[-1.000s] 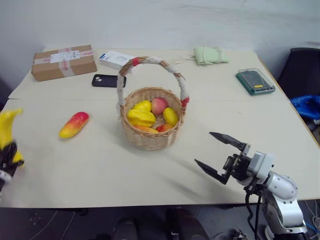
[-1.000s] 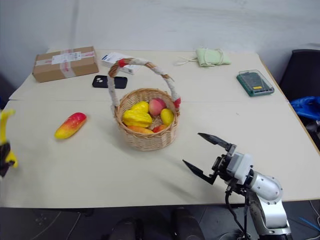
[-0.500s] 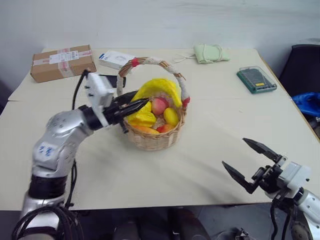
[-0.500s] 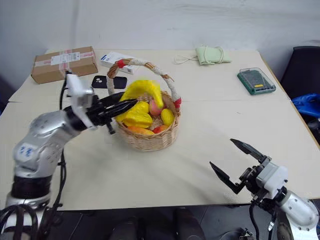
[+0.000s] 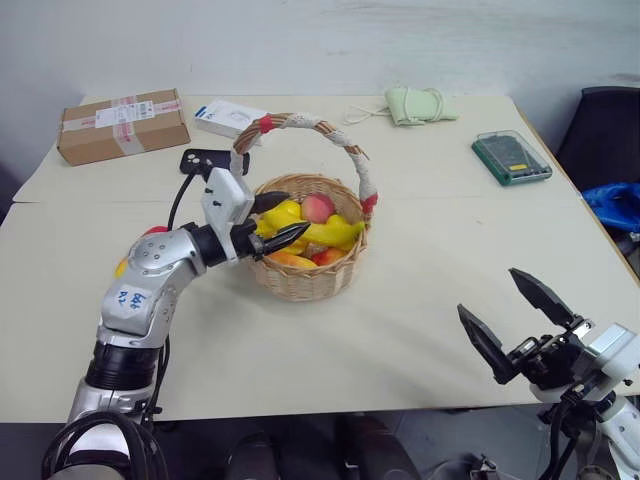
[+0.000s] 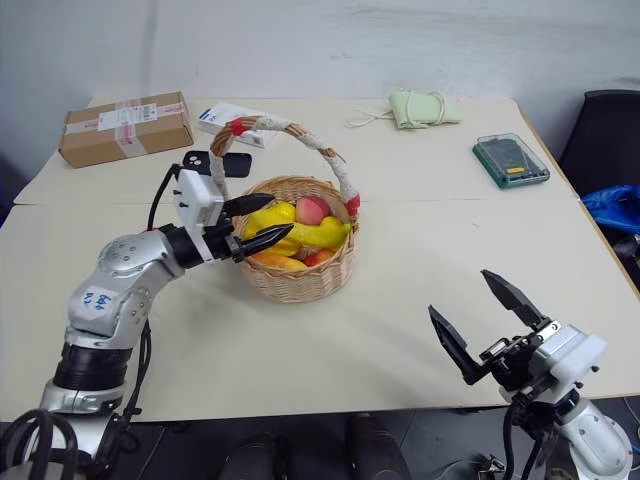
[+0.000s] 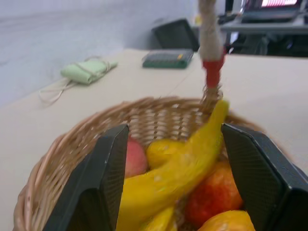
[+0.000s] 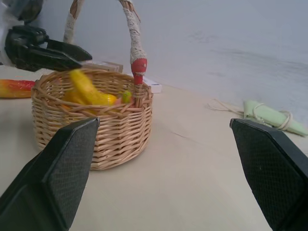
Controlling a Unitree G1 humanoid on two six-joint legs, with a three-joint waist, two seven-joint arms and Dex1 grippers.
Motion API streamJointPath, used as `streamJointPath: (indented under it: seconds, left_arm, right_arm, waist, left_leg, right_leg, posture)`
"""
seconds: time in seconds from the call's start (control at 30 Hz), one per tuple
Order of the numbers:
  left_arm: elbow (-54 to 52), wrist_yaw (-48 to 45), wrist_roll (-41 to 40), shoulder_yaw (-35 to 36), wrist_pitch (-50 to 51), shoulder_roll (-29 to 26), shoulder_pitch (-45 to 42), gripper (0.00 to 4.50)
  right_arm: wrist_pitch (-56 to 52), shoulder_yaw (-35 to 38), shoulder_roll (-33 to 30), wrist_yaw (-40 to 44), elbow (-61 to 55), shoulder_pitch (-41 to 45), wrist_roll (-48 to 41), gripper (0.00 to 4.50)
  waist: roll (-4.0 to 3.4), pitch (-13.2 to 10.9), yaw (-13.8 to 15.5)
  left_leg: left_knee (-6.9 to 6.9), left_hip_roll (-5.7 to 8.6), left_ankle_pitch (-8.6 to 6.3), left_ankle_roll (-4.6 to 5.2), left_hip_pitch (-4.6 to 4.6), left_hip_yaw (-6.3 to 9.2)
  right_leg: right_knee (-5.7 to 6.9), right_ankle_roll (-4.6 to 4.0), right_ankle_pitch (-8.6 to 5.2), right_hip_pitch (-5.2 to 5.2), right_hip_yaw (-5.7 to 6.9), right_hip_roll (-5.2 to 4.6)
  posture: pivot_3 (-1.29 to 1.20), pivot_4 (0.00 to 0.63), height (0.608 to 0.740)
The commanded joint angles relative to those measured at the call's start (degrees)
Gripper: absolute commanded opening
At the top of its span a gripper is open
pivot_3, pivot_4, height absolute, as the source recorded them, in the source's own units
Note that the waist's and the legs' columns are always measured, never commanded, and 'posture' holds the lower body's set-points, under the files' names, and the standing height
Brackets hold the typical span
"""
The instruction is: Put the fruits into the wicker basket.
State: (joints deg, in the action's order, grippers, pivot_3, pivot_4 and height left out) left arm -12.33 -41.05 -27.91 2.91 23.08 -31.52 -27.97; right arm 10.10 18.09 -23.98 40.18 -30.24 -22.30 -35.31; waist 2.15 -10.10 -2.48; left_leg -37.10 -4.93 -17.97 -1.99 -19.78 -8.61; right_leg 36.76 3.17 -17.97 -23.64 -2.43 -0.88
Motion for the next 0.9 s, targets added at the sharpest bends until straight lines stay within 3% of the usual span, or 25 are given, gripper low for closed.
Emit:
streamJointPath:
  seconds: [0.03,0.2,0.23,0.4,0.53,0.7,0.8,0.9]
  left_arm:
    - [-5.63,-3.83,-4.18,5.23,0.4,-3.67,2.8,3.02]
    - [-6.92,-5.47,-6.57,19.88,1.98,-10.76,16.06,3.02]
    - [-6.12,-5.49,-7.14,23.18,2.17,-11.08,19.23,3.19]
    - [0.39,0.45,-3.92,40.66,-4.14,-7.91,31.77,4.49]
    - [10.09,4.79,-4.5,52.06,-4.3,-5.48,39.3,4.49]
    - [14.42,5.81,-3.84,52.98,-1.96,-5.07,45.77,4.49]
    - [12.68,5.64,-7.01,51.5,1.42,-6.45,43.77,4.49]
    - [10.54,6.11,-9.55,47.39,5.36,-9.69,36.3,4.49]
  right_arm:
    - [-3.58,-0.01,-1.35,-1.1,-1.42,3.64,-3.77,4.5]
    - [-7.24,-4.49,-5.06,4.92,1.44,11.41,-3.12,4.5]
    - [-7.06,-5.41,-5.27,6.02,1.8,12.29,-2.51,4.5]
    - [-3.74,-10.62,-4.24,10.27,3.61,18.14,1.09,4.5]
    - [-3.98,-15.14,-3.38,13.13,4.61,23.55,1.43,4.5]
    - [-4.69,-16.43,-1.03,11.43,5.63,26.08,1.68,4.5]
    - [-4.53,-16.55,-1.4,12.33,5.75,26.09,2.55,4.5]
    - [-4.65,-16.34,-1.96,12.59,5.64,25.89,3.09,4.5]
  waist:
    - [-0.01,-0.01,-0.27]
    - [-0.03,-0.04,-1.21]
    - [-0.04,-0.05,-1.26]
    - [0.0,-0.08,-0.91]
    - [0.3,-0.08,-0.75]
    - [0.52,0.01,-0.67]
    - [0.7,0.11,0.38]
    - [0.76,0.15,1.05]
  left_leg:
    - [-0.01,0.0,0.0,-0.01,0.01,-0.01]
    - [0.07,-0.1,-0.04,0.08,0.25,0.02]
    - [0.1,-0.15,-0.09,0.17,0.33,0.03]
    - [0.07,-0.37,-0.23,0.15,0.33,0.04]
    - [0.06,-0.41,-0.31,0.16,0.3,0.04]
    - [0.06,-0.48,-0.61,0.17,0.3,-0.07]
    - [0.06,-0.51,-0.65,0.08,0.14,0.2]
    - [0.06,-0.52,-0.69,-0.06,0.13,0.27]
  right_leg:
    - [0.04,-0.01,-0.01,-0.01,-0.01,0.0]
    - [0.18,-0.09,-0.03,0.03,-0.17,0.04]
    - [0.22,-0.11,-0.05,0.03,-0.2,0.06]
    - [0.19,-0.25,-0.12,-0.02,-0.18,0.2]
    - [0.13,-0.29,-0.15,-0.01,-0.12,0.19]
    - [0.08,-0.59,-0.33,-0.06,-0.03,0.08]
    - [0.06,-1.18,-0.66,-0.11,0.29,0.03]
    - [0.08,-1.42,-0.79,-0.06,0.39,-0.03]
  posture:
    - [0.0,0.15,0.74]
    - [0.0,0.15,0.74]
    - [0.0,0.15,0.74]
    - [0.0,0.15,0.74]
    - [0.0,0.15,0.74]
    - [0.0,0.15,0.74]
    - [0.0,0.15,0.74]
    - [0.0,0.15,0.74]
